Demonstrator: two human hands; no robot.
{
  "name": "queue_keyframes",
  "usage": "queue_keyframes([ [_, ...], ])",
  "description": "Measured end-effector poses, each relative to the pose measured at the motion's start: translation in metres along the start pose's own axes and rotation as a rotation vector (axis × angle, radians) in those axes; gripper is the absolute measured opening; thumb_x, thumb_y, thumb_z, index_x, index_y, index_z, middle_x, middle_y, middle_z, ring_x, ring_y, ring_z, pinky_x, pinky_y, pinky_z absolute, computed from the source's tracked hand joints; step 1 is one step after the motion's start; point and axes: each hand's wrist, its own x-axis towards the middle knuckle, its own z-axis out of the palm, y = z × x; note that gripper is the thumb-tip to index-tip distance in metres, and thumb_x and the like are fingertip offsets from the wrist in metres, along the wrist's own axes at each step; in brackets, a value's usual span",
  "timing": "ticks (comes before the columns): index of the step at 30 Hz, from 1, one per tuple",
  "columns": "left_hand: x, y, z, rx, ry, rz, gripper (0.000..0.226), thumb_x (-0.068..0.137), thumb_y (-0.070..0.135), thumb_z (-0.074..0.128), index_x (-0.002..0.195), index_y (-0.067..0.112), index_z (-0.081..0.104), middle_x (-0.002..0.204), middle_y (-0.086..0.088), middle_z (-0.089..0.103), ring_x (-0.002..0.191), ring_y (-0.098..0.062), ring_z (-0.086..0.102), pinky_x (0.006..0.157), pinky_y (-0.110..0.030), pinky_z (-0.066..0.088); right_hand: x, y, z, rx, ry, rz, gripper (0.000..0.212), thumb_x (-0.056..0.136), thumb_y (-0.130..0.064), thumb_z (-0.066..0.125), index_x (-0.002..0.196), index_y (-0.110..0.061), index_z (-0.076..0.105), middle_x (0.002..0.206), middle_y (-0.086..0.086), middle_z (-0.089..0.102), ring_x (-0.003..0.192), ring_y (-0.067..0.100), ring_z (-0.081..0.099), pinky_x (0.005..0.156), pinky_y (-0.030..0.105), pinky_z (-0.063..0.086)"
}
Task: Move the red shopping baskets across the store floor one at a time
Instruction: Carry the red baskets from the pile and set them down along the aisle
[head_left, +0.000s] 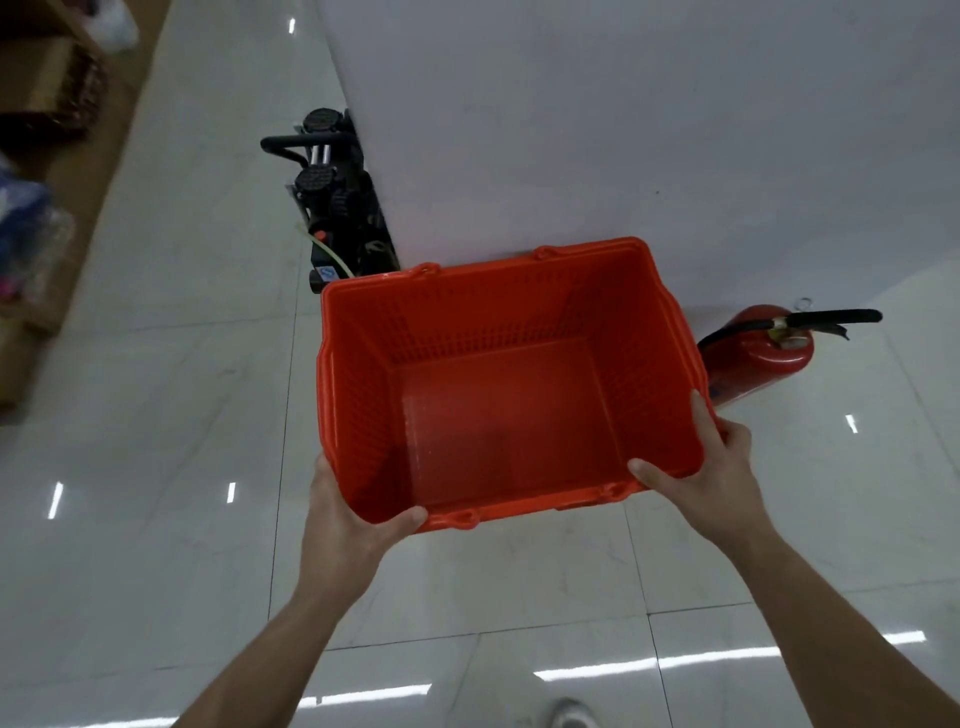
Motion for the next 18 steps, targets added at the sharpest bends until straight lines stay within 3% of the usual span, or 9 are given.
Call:
queue_keyframes([
  [2, 0.007, 0.013, 0.012, 0.004, -0.003, 0.005, 0.114, 0.045, 0.067, 0.089, 0.135, 0.063, 0.02, 0.12, 0.04, 0.043, 0.107, 0.013, 0.048, 0.081, -0.015, 0.042, 0.004, 0.01, -0.007, -0.002, 0.022, 0.015, 0.119, 0.062, -0.075, 0.071, 0.158, -0.034, 0.016, 0.147, 0.0, 0.019, 0.136, 0.036, 0.039, 0.108, 0.047, 0.041],
  [4, 0.02, 0.027, 0.024, 0.028, -0.028, 0.019, 0.118, 0.044, 0.072, 0.087, 0.141, 0.053, 0.023, 0.123, 0.031, 0.046, 0.108, 0.004, 0.053, 0.08, -0.016, 0.044, 0.006, 0.021, -0.015, 0.011, 0.05, 0.057, 0.118, 0.062, -0.075, 0.069, 0.158, -0.028, 0.02, 0.147, 0.001, 0.02, 0.135, 0.038, 0.04, 0.107, 0.046, 0.042],
  [10, 0.033, 0.047, 0.063, 0.064, -0.115, 0.002, 0.128, 0.042, 0.075, 0.085, 0.146, 0.048, 0.016, 0.135, 0.018, 0.043, 0.12, -0.014, 0.049, 0.092, -0.041, 0.052, 0.022, 0.036, -0.05, 0.044, 0.072, 0.103, 0.123, 0.061, -0.072, 0.072, 0.159, -0.034, 0.006, 0.15, 0.002, 0.018, 0.137, 0.037, 0.037, 0.108, 0.05, 0.042],
  [18, 0.029, 0.054, 0.076, 0.157, -0.117, -0.043, 0.125, 0.049, 0.065, 0.086, 0.148, 0.04, 0.014, 0.135, 0.012, 0.044, 0.116, -0.017, 0.05, 0.09, -0.041, 0.05, 0.029, 0.041, -0.064, -0.027, 0.021, 0.084, 0.119, 0.069, -0.072, 0.072, 0.158, -0.034, 0.003, 0.155, 0.005, 0.014, 0.141, 0.038, 0.032, 0.109, 0.055, 0.042],
])
